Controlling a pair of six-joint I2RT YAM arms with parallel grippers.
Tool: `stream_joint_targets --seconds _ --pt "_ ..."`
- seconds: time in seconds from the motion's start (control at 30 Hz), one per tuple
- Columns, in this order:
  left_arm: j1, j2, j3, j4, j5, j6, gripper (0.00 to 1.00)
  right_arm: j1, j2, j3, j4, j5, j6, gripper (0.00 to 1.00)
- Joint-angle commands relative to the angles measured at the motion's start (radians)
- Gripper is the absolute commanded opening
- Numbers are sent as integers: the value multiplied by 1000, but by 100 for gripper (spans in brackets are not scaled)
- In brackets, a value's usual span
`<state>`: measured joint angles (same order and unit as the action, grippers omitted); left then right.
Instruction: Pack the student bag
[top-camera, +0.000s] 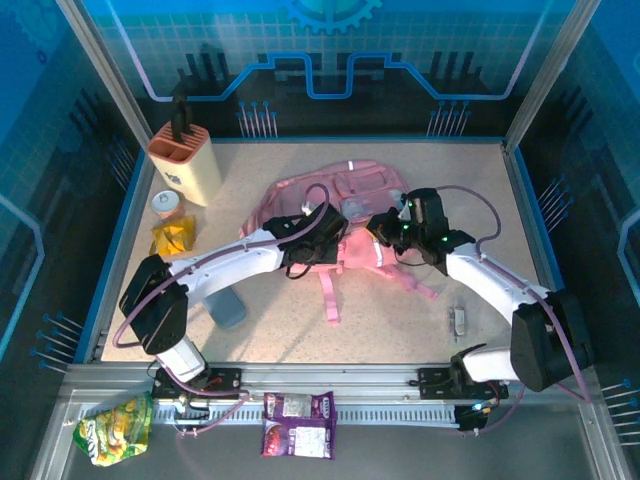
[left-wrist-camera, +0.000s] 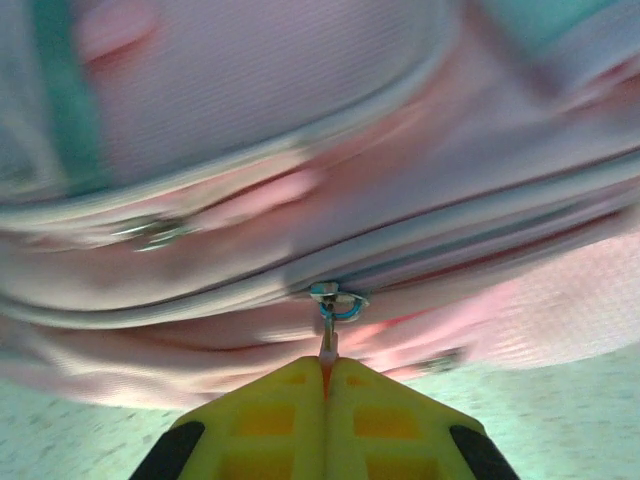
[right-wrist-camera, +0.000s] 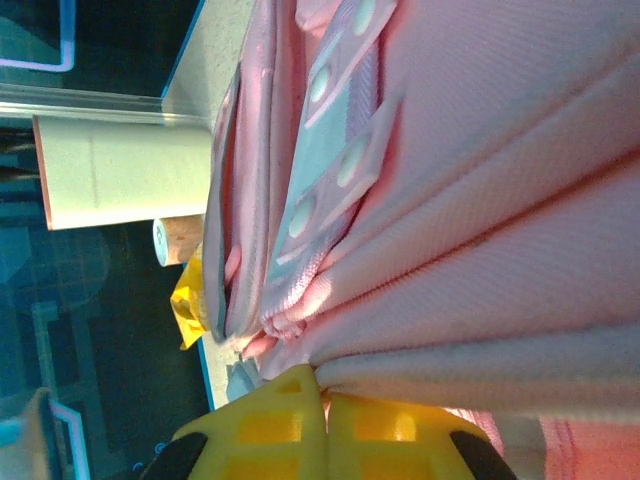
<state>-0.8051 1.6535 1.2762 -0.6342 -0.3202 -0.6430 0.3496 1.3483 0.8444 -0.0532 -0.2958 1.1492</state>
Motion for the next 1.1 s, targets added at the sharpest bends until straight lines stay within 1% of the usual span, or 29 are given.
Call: stream_joint_targets --seconds 0.0,0.1,0.17,0.23,0.3,0.33,0.37,0.47,0.53,0.6,0.87,1.07 --pt "34 -21 -42 -171 -82 24 0 -60 10 95 3 16 -80 0" --pt "46 -29 -65 -146 -78 17 0 -73 37 126 -18 -1 -111 0" --pt "47 -23 -63 -126 -56 13 0 -88 66 149 -19 -25 -124 0" --pt "47 -13 -49 -118 -12 4 0 -114 103 179 -28 -58 -139 0" --pt "37 -6 -56 -61 60 -1 0 -129 144 224 -40 -88 -167 0" --pt "34 -1 -57 -42 70 -5 0 -130 161 246 -64 -91 -180 0" --pt "33 9 -55 -29 71 -7 0 -130 176 263 -76 -103 -190 0" --pt "42 54 -27 -35 22 -8 0 -124 177 245 -43 -107 -180 0" --pt "50 80 -6 -44 7 -7 5 -124 164 229 -36 -99 -178 0" --pt "54 95 -4 -20 -8 -1 6 -123 155 225 -39 -98 -182 0" --pt "72 146 -24 61 -26 -13 20 -120 135 189 -5 -119 -156 0" --pt "76 171 -43 126 -23 -14 20 -117 116 179 -2 -112 -148 0"
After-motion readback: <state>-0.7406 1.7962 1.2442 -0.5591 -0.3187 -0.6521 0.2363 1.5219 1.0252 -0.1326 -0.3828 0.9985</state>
